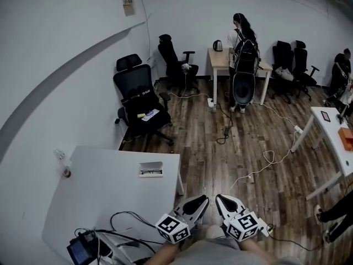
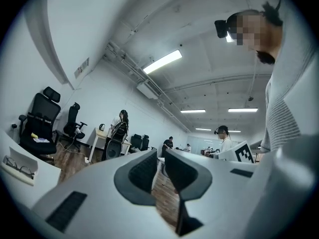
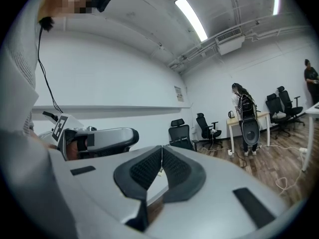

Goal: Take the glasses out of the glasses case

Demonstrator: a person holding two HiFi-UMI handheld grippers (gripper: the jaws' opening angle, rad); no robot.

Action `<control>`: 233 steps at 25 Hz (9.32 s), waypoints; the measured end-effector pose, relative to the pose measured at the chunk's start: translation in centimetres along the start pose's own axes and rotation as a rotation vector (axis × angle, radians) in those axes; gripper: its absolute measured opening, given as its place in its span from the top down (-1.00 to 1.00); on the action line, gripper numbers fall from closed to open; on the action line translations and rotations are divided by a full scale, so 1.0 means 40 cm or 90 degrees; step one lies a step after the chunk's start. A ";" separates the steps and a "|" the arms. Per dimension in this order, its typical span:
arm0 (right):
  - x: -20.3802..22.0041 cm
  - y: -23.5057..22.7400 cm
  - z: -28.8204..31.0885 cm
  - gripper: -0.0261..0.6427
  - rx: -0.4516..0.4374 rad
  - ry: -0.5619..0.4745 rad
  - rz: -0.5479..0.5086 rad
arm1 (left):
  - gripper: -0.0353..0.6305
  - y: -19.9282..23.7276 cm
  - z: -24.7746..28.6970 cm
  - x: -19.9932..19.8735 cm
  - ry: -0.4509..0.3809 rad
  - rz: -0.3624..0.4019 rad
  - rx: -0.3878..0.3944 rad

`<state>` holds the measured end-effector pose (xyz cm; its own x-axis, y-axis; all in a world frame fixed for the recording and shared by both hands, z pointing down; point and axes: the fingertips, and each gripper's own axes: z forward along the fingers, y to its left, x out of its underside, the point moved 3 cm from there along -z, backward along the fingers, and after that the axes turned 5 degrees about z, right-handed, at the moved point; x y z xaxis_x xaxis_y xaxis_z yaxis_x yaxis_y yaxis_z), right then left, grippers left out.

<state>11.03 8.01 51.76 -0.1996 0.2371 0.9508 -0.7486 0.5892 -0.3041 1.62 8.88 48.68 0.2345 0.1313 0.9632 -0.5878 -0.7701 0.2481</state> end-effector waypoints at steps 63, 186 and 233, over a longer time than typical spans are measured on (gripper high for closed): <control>-0.103 -0.112 0.605 0.88 -0.215 0.057 -0.039 | 0.62 0.546 0.097 -0.088 0.219 0.282 -0.073; -0.015 -0.096 0.614 0.88 -0.160 0.144 -0.103 | 0.82 1.082 -0.158 0.424 0.951 0.516 0.060; -0.060 -0.081 0.633 0.88 -0.156 0.134 -0.113 | 0.83 0.929 -0.018 0.100 0.382 0.229 -0.277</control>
<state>-2.07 -14.02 51.96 0.0737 0.2534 0.9645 -0.5814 0.7967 -0.1649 -19.84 -18.78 61.83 -0.4065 0.3282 0.8527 -0.8243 -0.5344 -0.1873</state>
